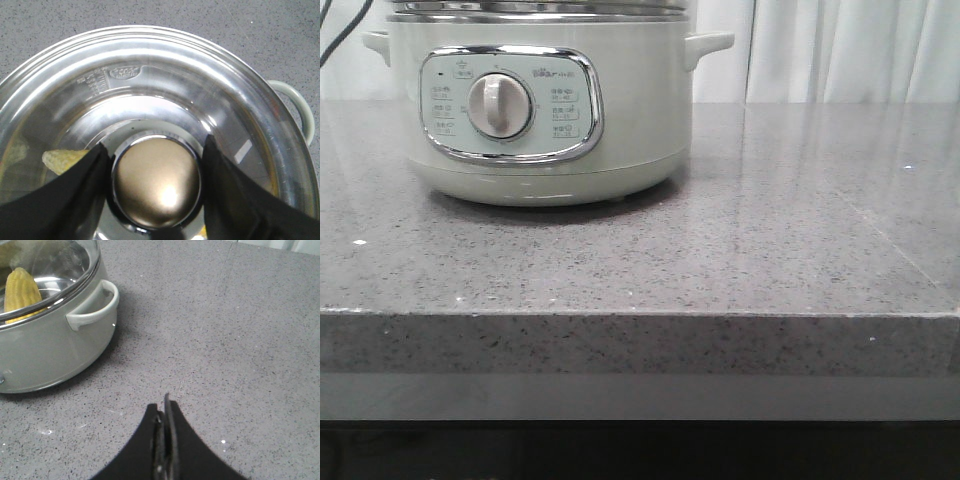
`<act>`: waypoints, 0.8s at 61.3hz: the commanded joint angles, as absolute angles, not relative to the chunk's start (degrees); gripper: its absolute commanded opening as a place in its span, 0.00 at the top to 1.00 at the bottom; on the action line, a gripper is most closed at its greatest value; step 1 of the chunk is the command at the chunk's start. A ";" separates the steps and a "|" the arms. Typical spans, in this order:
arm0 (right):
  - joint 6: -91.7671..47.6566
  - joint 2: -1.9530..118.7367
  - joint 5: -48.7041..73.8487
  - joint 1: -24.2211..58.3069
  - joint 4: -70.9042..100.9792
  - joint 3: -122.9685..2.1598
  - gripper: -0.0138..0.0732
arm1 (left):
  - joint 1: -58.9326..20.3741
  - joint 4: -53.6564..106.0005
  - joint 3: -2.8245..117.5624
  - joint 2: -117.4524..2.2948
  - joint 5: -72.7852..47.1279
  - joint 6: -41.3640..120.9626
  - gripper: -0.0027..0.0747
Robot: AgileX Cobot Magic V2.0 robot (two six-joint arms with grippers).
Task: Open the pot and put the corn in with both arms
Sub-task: 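Lower the glass lid back onto the pot with the left gripper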
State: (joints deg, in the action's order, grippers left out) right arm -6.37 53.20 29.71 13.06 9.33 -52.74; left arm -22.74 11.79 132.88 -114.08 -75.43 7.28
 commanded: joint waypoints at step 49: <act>-6.40 52.20 24.09 12.79 9.14 -54.23 0.98 | -23.14 14.24 135.15 -108.82 -72.05 6.84 0.47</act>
